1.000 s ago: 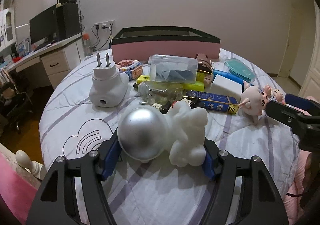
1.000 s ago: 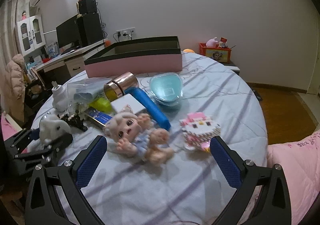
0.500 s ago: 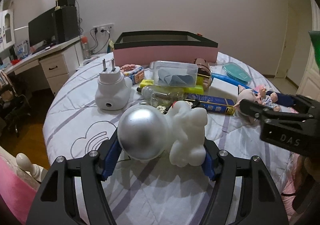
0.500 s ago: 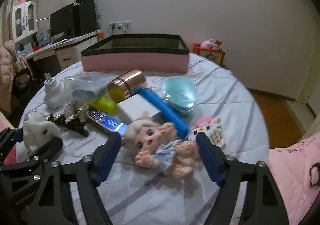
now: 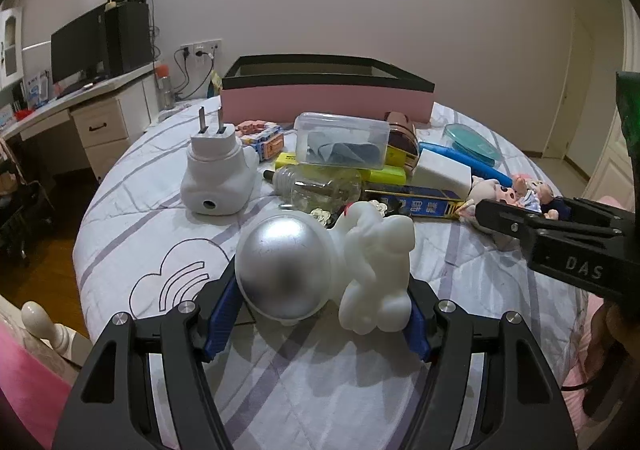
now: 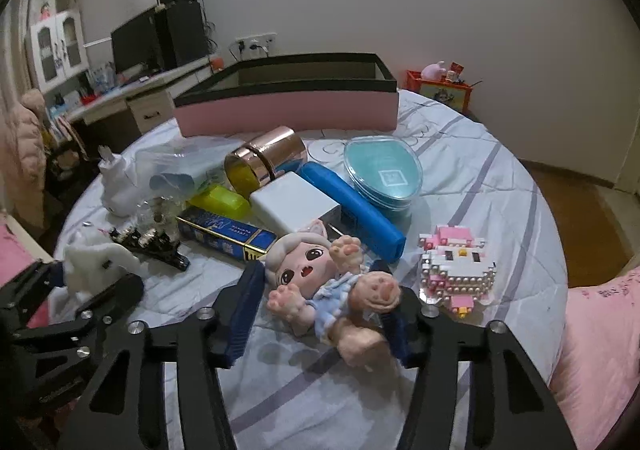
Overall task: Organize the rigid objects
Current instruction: 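Close the left tool on the silver ball figurine while the right tool grasps the doll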
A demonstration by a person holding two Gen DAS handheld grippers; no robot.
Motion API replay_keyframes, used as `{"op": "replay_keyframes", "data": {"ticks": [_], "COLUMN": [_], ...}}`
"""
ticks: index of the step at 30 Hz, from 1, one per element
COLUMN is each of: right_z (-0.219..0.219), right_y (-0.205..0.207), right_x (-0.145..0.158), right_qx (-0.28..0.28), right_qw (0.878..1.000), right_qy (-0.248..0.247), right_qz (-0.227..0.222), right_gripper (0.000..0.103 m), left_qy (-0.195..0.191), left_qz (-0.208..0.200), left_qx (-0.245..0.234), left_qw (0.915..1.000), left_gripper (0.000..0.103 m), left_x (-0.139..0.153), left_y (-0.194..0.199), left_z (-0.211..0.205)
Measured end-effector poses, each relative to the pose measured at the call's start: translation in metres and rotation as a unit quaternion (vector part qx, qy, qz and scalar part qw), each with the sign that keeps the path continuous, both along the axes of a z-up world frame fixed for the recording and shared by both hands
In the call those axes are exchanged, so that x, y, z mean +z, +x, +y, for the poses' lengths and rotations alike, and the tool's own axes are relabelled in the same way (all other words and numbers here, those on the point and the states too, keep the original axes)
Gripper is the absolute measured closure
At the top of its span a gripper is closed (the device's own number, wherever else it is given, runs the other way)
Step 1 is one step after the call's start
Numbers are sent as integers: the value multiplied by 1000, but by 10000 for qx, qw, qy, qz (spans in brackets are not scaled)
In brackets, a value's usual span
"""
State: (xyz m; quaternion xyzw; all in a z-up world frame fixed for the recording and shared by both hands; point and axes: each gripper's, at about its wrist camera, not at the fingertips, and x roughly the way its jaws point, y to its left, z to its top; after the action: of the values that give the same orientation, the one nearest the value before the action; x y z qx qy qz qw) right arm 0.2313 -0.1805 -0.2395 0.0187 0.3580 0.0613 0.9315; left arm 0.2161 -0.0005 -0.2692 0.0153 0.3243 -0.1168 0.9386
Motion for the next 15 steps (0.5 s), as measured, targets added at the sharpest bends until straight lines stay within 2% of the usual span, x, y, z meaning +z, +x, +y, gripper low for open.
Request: {"op": "replay_keyframes", "data": {"ticks": [6,11,15], "right_z": [-1,-10,-7], "right_y": [-4,5,10], "right_x": [-2,-9,-9], "right_qx": [82,158,208], "right_qw": [9999,9992,9992], "right_qy": [104,360,328], "right_qz": [-44,36,-3], "right_gripper": [49,42,41], "left_qy": [60,93,146], "left_qz": [-23,3,-3], "left_qx": [-59,-52,-74], "left_qw": [10000,9999,9999], "left_gripper": [34,34,34], "left_x": [1,0,0], "left_y": [-1,1,2], "left_z": [-3,-3,-5]}}
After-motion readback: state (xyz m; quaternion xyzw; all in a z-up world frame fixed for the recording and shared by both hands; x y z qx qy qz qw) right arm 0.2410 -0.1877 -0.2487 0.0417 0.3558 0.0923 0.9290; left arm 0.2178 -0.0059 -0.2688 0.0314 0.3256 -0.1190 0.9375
